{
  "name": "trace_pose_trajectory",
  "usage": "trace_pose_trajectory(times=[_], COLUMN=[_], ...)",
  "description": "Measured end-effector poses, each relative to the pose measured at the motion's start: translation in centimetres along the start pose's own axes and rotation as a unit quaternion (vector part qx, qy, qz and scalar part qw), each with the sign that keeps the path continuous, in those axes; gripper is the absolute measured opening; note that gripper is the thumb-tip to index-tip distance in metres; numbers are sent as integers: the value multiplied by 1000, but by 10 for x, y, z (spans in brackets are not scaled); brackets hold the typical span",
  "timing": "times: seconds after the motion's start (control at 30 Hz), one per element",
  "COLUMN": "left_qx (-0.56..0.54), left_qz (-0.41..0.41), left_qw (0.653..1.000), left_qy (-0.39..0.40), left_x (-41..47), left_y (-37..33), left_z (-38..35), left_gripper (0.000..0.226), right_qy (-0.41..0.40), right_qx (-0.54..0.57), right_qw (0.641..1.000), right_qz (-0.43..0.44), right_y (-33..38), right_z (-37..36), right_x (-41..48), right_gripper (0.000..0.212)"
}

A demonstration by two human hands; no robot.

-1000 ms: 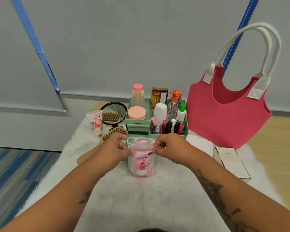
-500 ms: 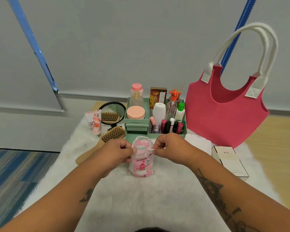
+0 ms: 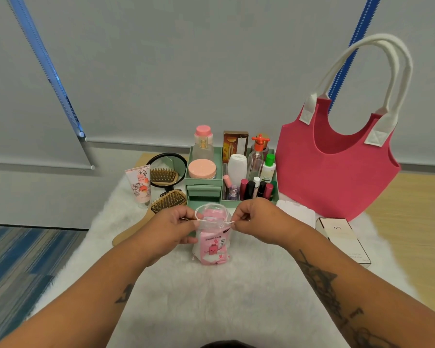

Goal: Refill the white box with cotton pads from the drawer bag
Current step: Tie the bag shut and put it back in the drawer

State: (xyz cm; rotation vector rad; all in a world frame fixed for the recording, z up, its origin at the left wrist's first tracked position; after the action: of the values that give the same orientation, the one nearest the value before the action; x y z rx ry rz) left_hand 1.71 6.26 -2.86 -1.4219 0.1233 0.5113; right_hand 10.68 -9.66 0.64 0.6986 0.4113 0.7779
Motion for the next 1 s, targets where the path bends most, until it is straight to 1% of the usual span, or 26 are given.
trace_pose_trajectory(times=[0.13,0.3,0.37,0.53,0.63,0.77,0.9,1.0], left_qx=[9,-73,-78,-128,-170,-206,-219,-208], left_qz=[-5,-9,-19,-52,-53,-48,-50,-52], left_qw=[1000,997,996,985,978,970,966,968], left_qy=[-8,-16,-36,-104,-112,-115,-130,-127], left_x=[1,0,0,-1,-2,-3,-3,-1], left_y=[0,-1,-3,-7,-7,-4,1,5], left_z=[2,10,17,39,44,47,53,56], left_gripper=[3,6,7,12,15,18,16,19], right_qy=[3,-2,-6,-30,-51,-61,-53,-33], right_qx=[2,12,18,95,162,231,255,229], right_qw=[1000,1000,1000,995,985,970,963,969], right_qz=[0,-2,-2,-13,-28,-45,-73,-82], right_y=[0,-3,-4,-9,-17,-29,-43,-50], right_z=[-1,2,5,17,25,32,37,37], right_x=[0,0,0,-1,-2,-4,-8,-11], right_gripper=[7,12,12,12,12,21,26,23])
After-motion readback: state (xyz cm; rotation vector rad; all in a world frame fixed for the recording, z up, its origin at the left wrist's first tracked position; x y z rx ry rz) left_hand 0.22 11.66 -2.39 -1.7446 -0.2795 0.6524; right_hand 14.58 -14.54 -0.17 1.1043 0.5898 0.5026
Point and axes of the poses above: each hand's wrist, its own x-axis towards the middle knuckle, its own z-axis out of the back of the hand, y = z × x, the point moved 8 cm from there along x, towards the middle knuckle, and after that the axes turned 8 degrees about z, right-handed, at the moved point
